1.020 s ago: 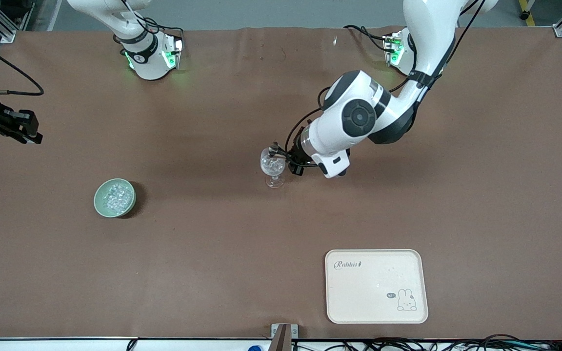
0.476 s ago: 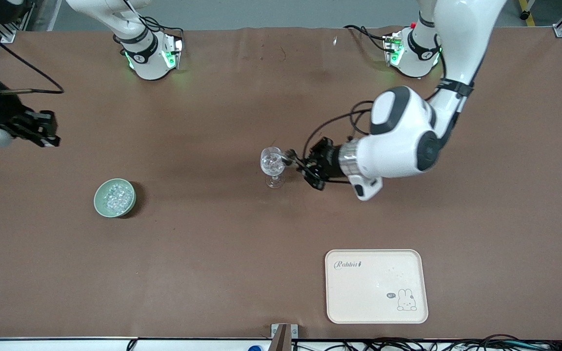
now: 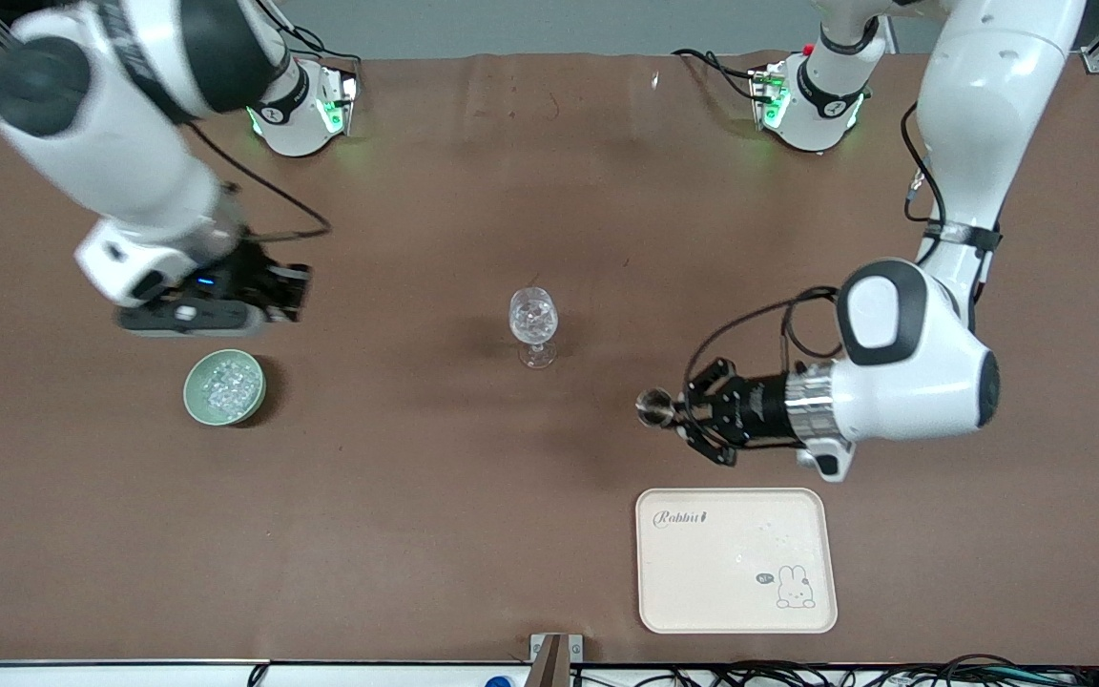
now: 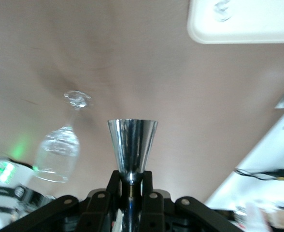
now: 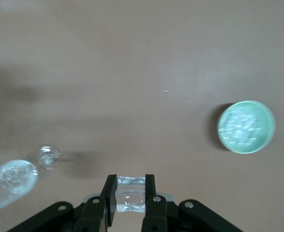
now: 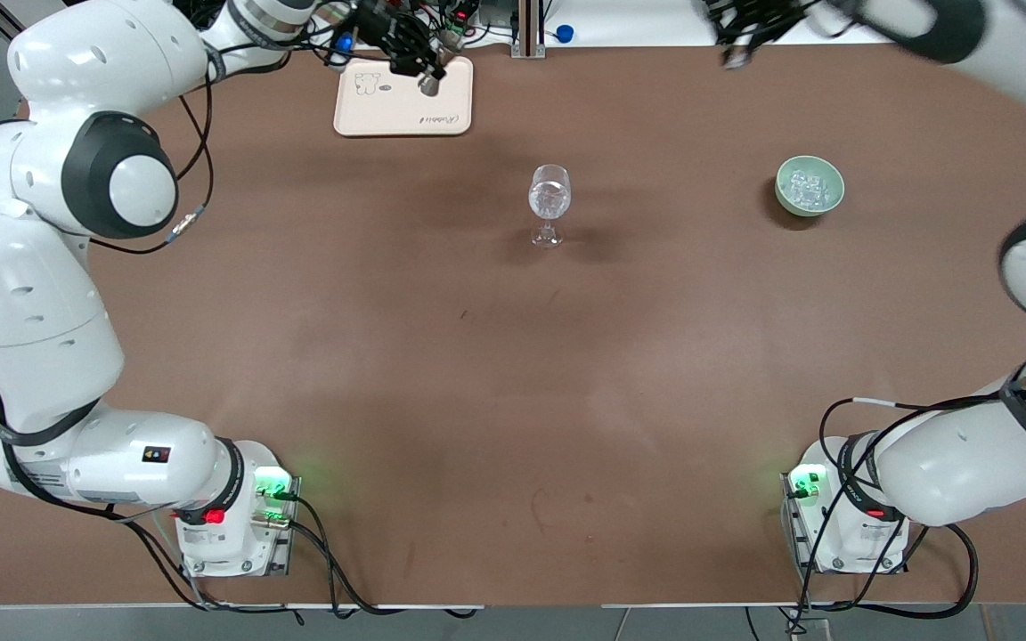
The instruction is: Pour wine and add ice with both arms
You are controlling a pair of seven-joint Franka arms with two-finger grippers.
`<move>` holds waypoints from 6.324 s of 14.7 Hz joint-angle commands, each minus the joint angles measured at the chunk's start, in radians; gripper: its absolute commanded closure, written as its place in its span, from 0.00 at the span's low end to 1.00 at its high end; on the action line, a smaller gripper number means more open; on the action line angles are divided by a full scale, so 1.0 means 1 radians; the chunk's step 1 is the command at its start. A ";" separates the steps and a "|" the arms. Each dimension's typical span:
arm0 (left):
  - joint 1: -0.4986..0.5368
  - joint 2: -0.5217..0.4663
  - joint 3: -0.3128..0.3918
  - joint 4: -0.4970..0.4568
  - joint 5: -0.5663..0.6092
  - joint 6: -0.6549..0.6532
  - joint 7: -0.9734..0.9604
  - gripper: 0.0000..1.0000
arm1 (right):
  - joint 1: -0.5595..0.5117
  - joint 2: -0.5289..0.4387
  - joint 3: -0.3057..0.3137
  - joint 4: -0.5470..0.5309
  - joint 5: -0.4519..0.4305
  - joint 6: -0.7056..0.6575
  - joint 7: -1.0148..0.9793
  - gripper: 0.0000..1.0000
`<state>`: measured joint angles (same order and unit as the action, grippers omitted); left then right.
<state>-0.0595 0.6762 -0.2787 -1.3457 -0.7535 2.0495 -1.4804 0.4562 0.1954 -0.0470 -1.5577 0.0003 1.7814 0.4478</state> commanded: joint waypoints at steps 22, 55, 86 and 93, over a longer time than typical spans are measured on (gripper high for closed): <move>0.216 0.405 0.009 0.177 -0.596 0.093 0.592 0.99 | 0.361 0.309 -0.016 0.071 0.066 0.271 0.279 0.93; 0.311 0.223 0.006 0.249 0.366 -0.127 0.607 0.00 | -0.401 -0.138 -0.056 0.077 -0.006 -0.144 -0.433 0.00; 0.064 -0.840 0.162 -0.363 0.776 -0.525 1.278 0.00 | -0.484 -0.208 0.033 0.105 0.010 -0.312 -0.452 0.00; 0.070 -0.837 0.162 -0.340 0.772 -0.526 1.296 0.00 | -0.484 -0.205 0.036 0.103 0.010 -0.310 -0.505 0.00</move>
